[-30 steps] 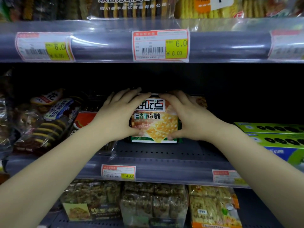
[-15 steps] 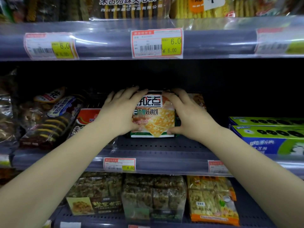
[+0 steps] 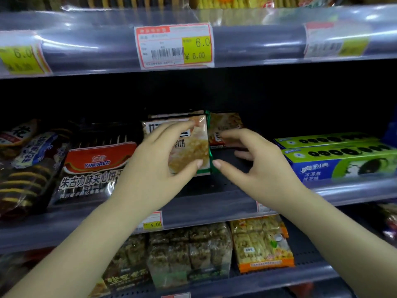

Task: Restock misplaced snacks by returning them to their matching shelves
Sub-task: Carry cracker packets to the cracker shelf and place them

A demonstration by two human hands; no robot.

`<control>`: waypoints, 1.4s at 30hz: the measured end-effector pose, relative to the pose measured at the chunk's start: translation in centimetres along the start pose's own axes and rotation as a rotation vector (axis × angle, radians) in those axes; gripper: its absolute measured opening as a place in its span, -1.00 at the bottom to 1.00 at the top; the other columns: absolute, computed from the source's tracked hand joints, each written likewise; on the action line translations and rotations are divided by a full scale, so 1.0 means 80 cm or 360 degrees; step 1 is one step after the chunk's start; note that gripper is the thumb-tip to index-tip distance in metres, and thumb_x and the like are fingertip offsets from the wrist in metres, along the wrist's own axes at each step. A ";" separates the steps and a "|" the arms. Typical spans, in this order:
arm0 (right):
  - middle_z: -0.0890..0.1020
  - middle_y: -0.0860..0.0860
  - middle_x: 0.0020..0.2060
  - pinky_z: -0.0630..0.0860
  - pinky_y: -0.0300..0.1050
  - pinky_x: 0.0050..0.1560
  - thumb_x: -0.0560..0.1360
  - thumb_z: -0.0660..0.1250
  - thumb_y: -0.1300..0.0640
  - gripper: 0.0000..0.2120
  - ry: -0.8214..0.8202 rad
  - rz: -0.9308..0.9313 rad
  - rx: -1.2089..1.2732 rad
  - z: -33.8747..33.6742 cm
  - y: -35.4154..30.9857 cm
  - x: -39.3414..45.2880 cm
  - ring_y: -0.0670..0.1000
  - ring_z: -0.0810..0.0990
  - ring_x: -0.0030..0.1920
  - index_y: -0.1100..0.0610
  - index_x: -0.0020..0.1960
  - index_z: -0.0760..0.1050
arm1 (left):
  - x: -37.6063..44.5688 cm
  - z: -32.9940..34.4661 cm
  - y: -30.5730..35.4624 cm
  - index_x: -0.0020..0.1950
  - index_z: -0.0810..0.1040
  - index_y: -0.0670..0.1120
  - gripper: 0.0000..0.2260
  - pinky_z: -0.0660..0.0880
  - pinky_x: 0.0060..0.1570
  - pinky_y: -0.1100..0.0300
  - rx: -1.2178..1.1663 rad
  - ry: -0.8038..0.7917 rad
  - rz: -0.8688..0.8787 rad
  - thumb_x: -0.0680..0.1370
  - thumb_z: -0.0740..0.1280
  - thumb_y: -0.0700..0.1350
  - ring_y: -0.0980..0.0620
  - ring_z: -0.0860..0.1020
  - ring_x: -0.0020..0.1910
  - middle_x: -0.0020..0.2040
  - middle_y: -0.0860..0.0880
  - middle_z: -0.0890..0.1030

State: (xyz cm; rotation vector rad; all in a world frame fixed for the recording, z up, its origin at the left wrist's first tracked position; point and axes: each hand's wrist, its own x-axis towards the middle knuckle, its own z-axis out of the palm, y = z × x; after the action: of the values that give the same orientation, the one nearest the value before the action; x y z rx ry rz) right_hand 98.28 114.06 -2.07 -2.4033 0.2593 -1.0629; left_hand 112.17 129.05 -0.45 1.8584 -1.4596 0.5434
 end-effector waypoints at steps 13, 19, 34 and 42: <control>0.67 0.05 -0.05 0.61 0.07 0.02 0.40 0.31 -0.09 -0.62 0.0280 0.0626 0.0647 -0.133 0.041 -0.166 0.00 0.67 0.00 0.02 0.17 0.52 | -0.022 0.095 0.151 0.24 0.48 0.20 -0.68 0.54 -0.09 0.33 -0.0945 -0.0492 -0.0036 0.50 0.39 0.03 0.15 0.63 -0.05 -0.02 0.18 0.63; 0.68 -0.04 -0.06 0.61 0.11 0.04 0.49 0.35 -0.02 -0.78 0.0341 0.0889 0.0556 -0.223 0.097 -0.280 -0.04 0.67 -0.01 -0.09 0.14 0.52 | -0.043 0.197 0.252 0.20 0.52 0.21 -0.68 0.57 -0.05 0.28 -0.1151 -0.0699 -0.0134 0.46 0.37 -0.01 0.17 0.65 -0.04 -0.01 0.18 0.65; 0.67 -0.14 -0.07 0.61 -0.01 0.00 0.51 0.36 -0.03 -0.76 0.0576 0.1053 0.0279 -0.420 0.180 -0.435 -0.08 0.66 -0.01 -0.11 0.17 0.50 | 0.001 0.345 0.473 0.17 0.54 0.22 -0.67 0.60 0.06 -0.01 -0.1407 -0.0839 -0.0073 0.40 0.38 0.12 0.08 0.67 0.01 0.04 0.11 0.67; 0.67 -0.15 -0.08 0.59 -0.23 -0.12 0.52 0.36 0.00 -0.77 0.0643 0.1069 0.0219 -0.458 0.235 -0.448 -0.10 0.66 -0.03 -0.09 0.17 0.50 | 0.022 0.413 0.504 0.16 0.54 0.20 -0.70 0.60 0.06 -0.02 -0.1447 -0.0925 -0.0089 0.44 0.40 0.04 0.09 0.67 0.00 0.03 0.12 0.67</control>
State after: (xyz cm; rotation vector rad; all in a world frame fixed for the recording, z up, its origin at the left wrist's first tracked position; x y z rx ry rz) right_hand 47.57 97.53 -13.66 -1.7445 1.0101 -1.1613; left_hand 71.03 98.67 -10.42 1.3205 -1.6044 -0.6687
